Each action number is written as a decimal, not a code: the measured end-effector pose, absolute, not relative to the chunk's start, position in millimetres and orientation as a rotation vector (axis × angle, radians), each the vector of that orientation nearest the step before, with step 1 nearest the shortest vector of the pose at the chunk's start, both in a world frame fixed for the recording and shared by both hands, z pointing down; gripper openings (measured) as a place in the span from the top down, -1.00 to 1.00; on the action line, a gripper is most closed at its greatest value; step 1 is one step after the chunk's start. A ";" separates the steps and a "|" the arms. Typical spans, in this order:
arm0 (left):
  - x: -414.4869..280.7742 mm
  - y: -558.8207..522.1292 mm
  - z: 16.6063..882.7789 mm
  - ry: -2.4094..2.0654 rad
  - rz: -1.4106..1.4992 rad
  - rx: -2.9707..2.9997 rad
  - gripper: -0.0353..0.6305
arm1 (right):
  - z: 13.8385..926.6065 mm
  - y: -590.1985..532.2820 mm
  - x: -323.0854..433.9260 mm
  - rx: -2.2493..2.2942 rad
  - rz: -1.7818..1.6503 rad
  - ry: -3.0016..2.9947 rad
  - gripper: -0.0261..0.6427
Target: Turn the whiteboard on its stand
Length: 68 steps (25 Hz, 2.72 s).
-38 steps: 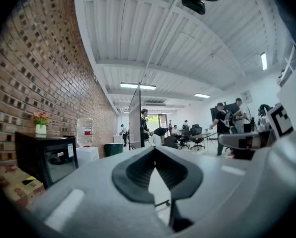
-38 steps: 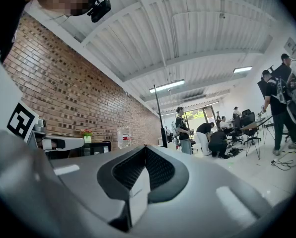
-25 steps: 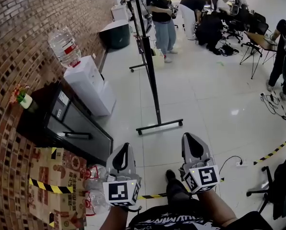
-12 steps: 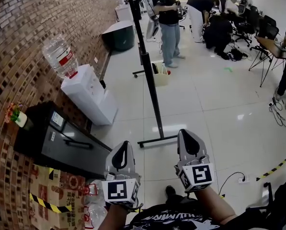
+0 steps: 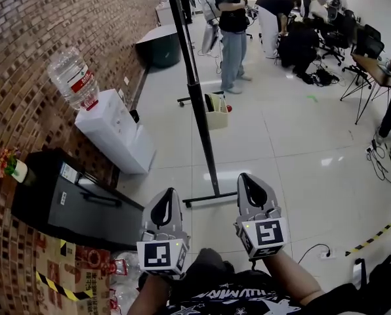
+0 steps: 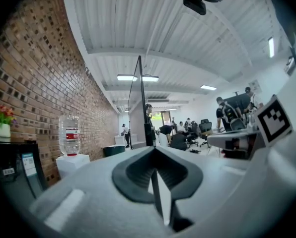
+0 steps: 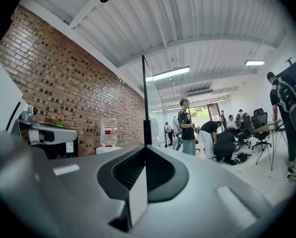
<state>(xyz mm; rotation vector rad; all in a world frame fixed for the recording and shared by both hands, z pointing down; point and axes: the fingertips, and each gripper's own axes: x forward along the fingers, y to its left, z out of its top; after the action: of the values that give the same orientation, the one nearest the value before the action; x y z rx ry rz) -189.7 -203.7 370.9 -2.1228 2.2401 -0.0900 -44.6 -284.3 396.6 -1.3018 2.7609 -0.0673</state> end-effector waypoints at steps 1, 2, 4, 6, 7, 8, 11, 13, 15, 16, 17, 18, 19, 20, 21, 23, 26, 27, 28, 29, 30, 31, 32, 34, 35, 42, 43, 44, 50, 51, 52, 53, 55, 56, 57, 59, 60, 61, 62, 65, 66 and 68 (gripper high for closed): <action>-190.8 -208.8 370.1 2.237 -0.086 -2.127 0.88 | 397.0 -289.6 -47.3 -1.307 -0.066 2.768 0.89; -192.1 -214.1 369.5 2.234 -0.082 -2.131 0.88 | 397.3 -294.6 -50.7 -1.305 -0.069 2.777 0.89; -197.6 -226.5 370.1 2.230 -0.073 -2.141 0.88 | 397.3 -304.4 -61.6 -1.291 -0.069 2.799 0.89; -207.7 -241.3 375.5 2.233 -0.064 -2.160 0.88 | 399.2 -315.6 -75.2 -1.290 -0.054 2.814 0.89; -213.2 -248.9 378.8 2.233 -0.061 -2.172 0.88 | 401.7 -322.2 -81.6 -1.298 -0.051 2.814 0.89; -218.5 -256.0 381.1 2.231 -0.057 -2.182 0.88 | 404.8 -329.4 -87.9 -1.306 -0.053 2.812 0.89; -233.4 -277.8 381.0 2.207 -0.040 -2.190 0.88 | 407.3 -350.4 -106.4 -1.317 -0.048 2.818 0.77; -242.3 -295.1 379.9 2.188 -0.019 -2.195 0.88 | 403.8 -365.5 -115.9 -1.332 -0.021 2.813 0.65; -249.3 -311.3 374.4 2.169 -0.006 -2.209 0.88 | 400.1 -381.9 -125.5 -1.351 0.002 2.800 0.54; -252.4 -318.4 371.7 2.155 -0.003 -2.217 0.88 | 398.8 -389.7 -132.2 -1.357 0.009 2.801 0.48; -255.5 -324.5 370.0 2.139 -0.003 -2.225 0.88 | 398.1 -396.6 -140.3 -1.361 0.009 2.806 0.42; -258.5 -329.6 369.6 2.125 -0.006 -2.235 0.88 | 398.5 -403.1 -148.8 -1.367 0.003 2.812 0.35; -261.4 -334.0 370.0 2.114 -0.008 -2.246 0.88 | 400.3 -409.5 -156.8 -1.378 -0.008 2.817 0.29; -264.0 -338.1 371.0 2.105 -0.011 -2.257 0.88 | 403.7 -416.2 -164.2 -1.391 -0.020 2.823 0.25; -266.4 -342.2 372.2 2.099 -0.012 -2.268 0.88 | 407.8 -423.1 -171.5 -1.404 -0.031 2.832 0.21; -271.3 -351.2 374.7 2.089 -0.013 -2.290 0.88 | 415.6 -437.0 -187.1 -1.425 -0.035 2.858 0.12; -280.5 -362.6 378.0 2.081 -0.011 -2.313 0.88 | 424.4 -459.2 -206.1 -1.486 -0.004 2.877 0.05; -283.2 -364.8 379.9 2.081 -0.011 -2.319 0.88 | 426.2 -465.7 -209.6 -1.511 0.008 2.869 0.05; -285.0 -366.4 381.9 2.081 -0.012 -2.326 0.88 | 427.1 -471.6 -211.5 -1.535 0.021 2.856 0.05; -286.1 -367.6 383.8 2.079 -0.013 -2.334 0.88 | 427.2 -476.8 -212.4 -1.558 0.037 2.843 0.05; -286.5 -368.9 385.2 2.076 -0.014 -2.340 0.88 | 427.1 -481.2 -213.0 -1.577 0.054 2.833 0.05; -286.9 -370.2 386.4 2.072 -0.018 -2.344 0.88 | 426.7 -484.9 -213.4 -1.593 0.068 2.826 0.05; -287.6 -371.9 387.2 2.069 -0.022 -2.346 0.88 | 426.2 -488.2 -213.4 -1.607 0.080 2.817 0.06; -289.9 -375.2 387.4 2.070 -0.023 -2.347 0.88 | 424.6 -493.3 -212.9 -1.623 0.090 2.797 0.09; -290.8 -376.2 386.9 2.070 -0.022 -2.348 0.88 | 423.9 -494.8 -213.0 -1.623 0.090 2.788 0.10; -282.6 -389.9 383.1 2.018 -0.041 -2.356 0.88 | 412.3 -497.3 -217.8 -1.628 0.224 2.795 0.27; -281.3 -394.5 382.4 2.015 -0.044 -2.354 0.88 | 409.1 -498.9 -217.2 -1.639 0.241 2.788 0.28; -280.2 -398.3 381.8 2.016 -0.045 -2.353 0.88 | 407.8 -500.2 -217.1 -1.644 0.242 2.779 0.28; -283.8 -409.3 373.8 2.031 -0.028 -2.322 0.88 | 407.5 -508.9 -226.7 -1.628 0.143 2.745 0.34; -284.7 -408.9 372.9 2.032 -0.023 -2.320 0.88 | 407.6 -510.9 -227.6 -1.622 0.150 2.752 0.34; -285.3 -408.3 372.8 2.033 -0.021 -2.322 0.88 | 408.5 -512.8 -228.6 -1.611 0.154 2.761 0.34; -285.6 -407.8 373.3 2.031 -0.022 -2.326 0.88 | 409.6 -514.3 -229.7 -1.599 0.155 2.768 0.34; -286.1 -407.0 375.8 2.026 -0.032 -2.333 0.88 | 412.3 -515.8 -231.1 -1.592 0.156 2.775 0.40; -286.7 -406.2 377.6 2.028 -0.039 -2.334 0.88 | 413.8 -515.5 -231.9 -1.591 0.146 2.774 0.41; -287.4 -405.1 379.3 2.032 -0.043 -2.334 0.88 | 415.3 -514.9 -232.6 -1.592 0.129 2.774 0.42; -287.7 -403.0 381.5 2.039 -0.042 -2.334 0.88 | 417.3 -513.9 -233.1 -1.600 0.091 2.774 0.43; -287.1 -402.1 382.7 2.038 -0.039 -2.336 0.88 | 417.6 -514.0 -232.9 -1.606 0.078 2.771 0.44; -286.1 -401.3 384.3 2.035 -0.034 -2.339 0.88 | 417.4 -514.1 -232.6 -1.610 0.070 2.768 0.44; -285.0 -400.4 385.5 2.032 -0.030 -2.342 0.88 | 416.9 -513.9 -232.1 -1.612 0.067 2.764 0.44; -281.8 -395.9 386.3 2.035 -0.042 -2.347 0.88 | 415.4 -510.8 -228.5 -1.615 0.070 2.753 0.45; -280.9 -394.3 386.7 2.037 -0.047 -2.348 0.88 | 415.0 -508.8 -226.8 -1.618 0.070 2.750 0.45; -279.9 -391.4 387.3 2.041 -0.053 -2.346 0.88 | 414.9 -503.5 -223.1 -1.628 0.067 2.747 0.45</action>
<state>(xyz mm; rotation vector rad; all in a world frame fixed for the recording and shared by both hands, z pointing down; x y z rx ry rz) -279.9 -391.4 387.3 -2.3458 2.0410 -0.0525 -223.1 -503.5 414.9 -1.6283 2.7472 0.0668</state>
